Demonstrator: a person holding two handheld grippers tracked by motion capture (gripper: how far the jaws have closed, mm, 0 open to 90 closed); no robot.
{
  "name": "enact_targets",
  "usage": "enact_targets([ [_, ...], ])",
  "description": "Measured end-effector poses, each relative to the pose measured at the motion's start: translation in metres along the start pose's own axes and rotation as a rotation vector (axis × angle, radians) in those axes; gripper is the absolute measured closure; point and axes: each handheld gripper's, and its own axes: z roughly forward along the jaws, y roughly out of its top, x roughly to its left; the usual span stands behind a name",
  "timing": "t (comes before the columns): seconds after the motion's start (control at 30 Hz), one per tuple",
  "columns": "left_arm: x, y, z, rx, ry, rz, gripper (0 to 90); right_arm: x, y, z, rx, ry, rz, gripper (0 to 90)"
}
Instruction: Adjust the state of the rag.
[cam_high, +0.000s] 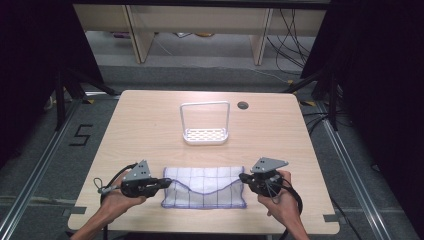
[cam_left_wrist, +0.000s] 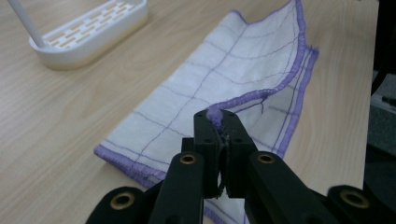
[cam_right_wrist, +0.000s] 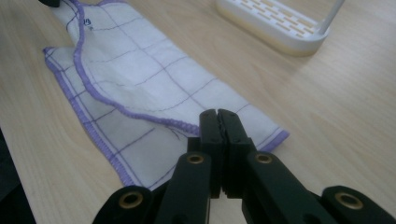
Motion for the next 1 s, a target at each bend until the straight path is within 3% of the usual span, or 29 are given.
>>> enact_targets([
  [0.1, -0.003, -0.009, 0.003, 0.016, -0.011, -0.001, 85.9, 0.004, -0.008, 0.005, 0.031, 0.018, 0.008, 90.0],
  [0.17, -0.005, -0.014, 0.003, 0.046, -0.017, 0.032, 84.9, 0.007, -0.013, 0.009, 0.027, 0.023, 0.005, 90.0],
  [0.2, -0.008, -0.017, 0.004, 0.043, -0.019, 0.013, 84.4, 0.008, -0.016, 0.011, 0.030, 0.027, 0.000, 90.0],
  [0.27, -0.012, -0.023, 0.006, 0.065, -0.049, 0.015, 82.8, 0.012, -0.021, 0.011, 0.053, 0.032, 0.024, 89.9],
  [0.4, -0.019, -0.033, 0.008, 0.113, -0.084, 0.028, 78.3, 0.019, -0.035, 0.011, 0.083, 0.046, 0.016, 89.0],
  [0.43, -0.021, -0.034, 0.008, 0.117, -0.091, 0.014, 76.4, 0.021, -0.038, 0.012, 0.075, 0.043, 0.015, 88.3],
  [0.47, -0.020, -0.034, 0.007, 0.135, -0.096, 0.030, 74.9, 0.022, -0.040, 0.011, 0.085, 0.048, 0.026, 86.4],
  [0.5, -0.021, -0.033, 0.006, 0.140, -0.107, 0.013, 72.6, 0.022, -0.042, 0.011, 0.078, 0.042, 0.025, 78.5],
  [0.57, -0.021, -0.027, -0.001, 0.104, -0.114, 0.019, 65.1, 0.020, -0.045, 0.005, 0.070, 0.010, 0.058, 68.4],
  [0.6, -0.021, -0.024, -0.006, 0.088, -0.107, 0.018, 60.4, 0.018, -0.047, 0.004, 0.048, 0.011, 0.050, 64.8],
  [0.7, -0.017, -0.014, -0.014, 0.041, -0.072, -0.010, 50.8, 0.018, -0.048, -0.006, 0.041, -0.049, 0.136, 55.8],
  [0.73, -0.011, -0.008, -0.013, 0.032, -0.038, -0.023, 49.5, 0.017, -0.049, -0.006, 0.031, -0.063, 0.131, 54.5],
  [0.77, -0.009, -0.007, -0.012, 0.027, -0.028, -0.032, 46.9, 0.016, -0.050, -0.007, 0.028, -0.062, 0.168, 52.6],
  [0.83, 0.000, -0.003, -0.008, 0.033, -0.002, -0.052, 44.6, 0.014, -0.050, -0.006, 0.036, -0.069, 0.173, 52.1],
  [0.87, 0.007, -0.001, -0.004, 0.040, 0.021, -0.056, 43.8, 0.017, -0.050, -0.007, 0.048, -0.065, 0.225, 51.3],
  [0.9, 0.013, 0.000, 0.000, 0.047, 0.040, -0.066, 43.7, 0.013, -0.052, -0.005, 0.039, -0.081, 0.187, 49.8],
  [1.0, 0.032, 0.001, 0.011, 0.079, 0.071, -0.104, 40.6, 0.016, -0.055, 0.000, 0.063, -0.081, 0.216, 47.4],
])
